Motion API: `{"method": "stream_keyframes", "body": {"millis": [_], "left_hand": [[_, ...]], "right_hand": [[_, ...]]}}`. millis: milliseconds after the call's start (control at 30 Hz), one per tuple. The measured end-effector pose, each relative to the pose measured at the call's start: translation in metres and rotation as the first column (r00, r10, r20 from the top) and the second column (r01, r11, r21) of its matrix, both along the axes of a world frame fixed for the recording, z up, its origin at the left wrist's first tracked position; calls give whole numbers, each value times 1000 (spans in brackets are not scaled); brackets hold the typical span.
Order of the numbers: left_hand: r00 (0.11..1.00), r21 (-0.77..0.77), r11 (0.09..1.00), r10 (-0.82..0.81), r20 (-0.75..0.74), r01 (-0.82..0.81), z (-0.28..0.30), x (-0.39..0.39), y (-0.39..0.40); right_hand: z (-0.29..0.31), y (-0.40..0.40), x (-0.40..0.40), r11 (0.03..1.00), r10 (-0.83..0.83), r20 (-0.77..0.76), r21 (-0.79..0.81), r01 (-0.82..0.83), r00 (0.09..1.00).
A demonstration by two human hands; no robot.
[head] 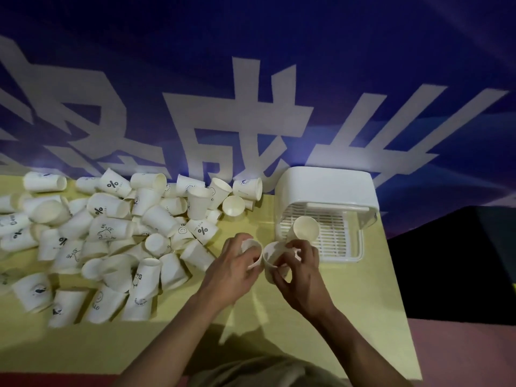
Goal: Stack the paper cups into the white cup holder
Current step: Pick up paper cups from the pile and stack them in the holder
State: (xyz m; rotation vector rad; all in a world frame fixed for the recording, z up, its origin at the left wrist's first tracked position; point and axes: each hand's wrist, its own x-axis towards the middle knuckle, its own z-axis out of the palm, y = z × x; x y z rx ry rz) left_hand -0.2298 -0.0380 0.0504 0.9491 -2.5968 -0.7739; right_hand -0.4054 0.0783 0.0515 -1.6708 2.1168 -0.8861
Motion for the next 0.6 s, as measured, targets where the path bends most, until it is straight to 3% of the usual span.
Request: {"method": "stream_keyframes", "body": {"millis": [100, 200, 600], "left_hand": [[997, 14, 998, -65, -29, 66, 21, -16, 1], [995, -8, 995, -96, -11, 96, 41, -40, -1], [981, -56, 980, -190, 48, 192, 51, -123, 3]], "right_hand": [[9, 13, -15, 998, 34, 102, 41, -38, 994], [18, 27, -31, 999, 34, 103, -5, -33, 994], [30, 82, -87, 971, -232, 147, 98, 219, 962]]}}
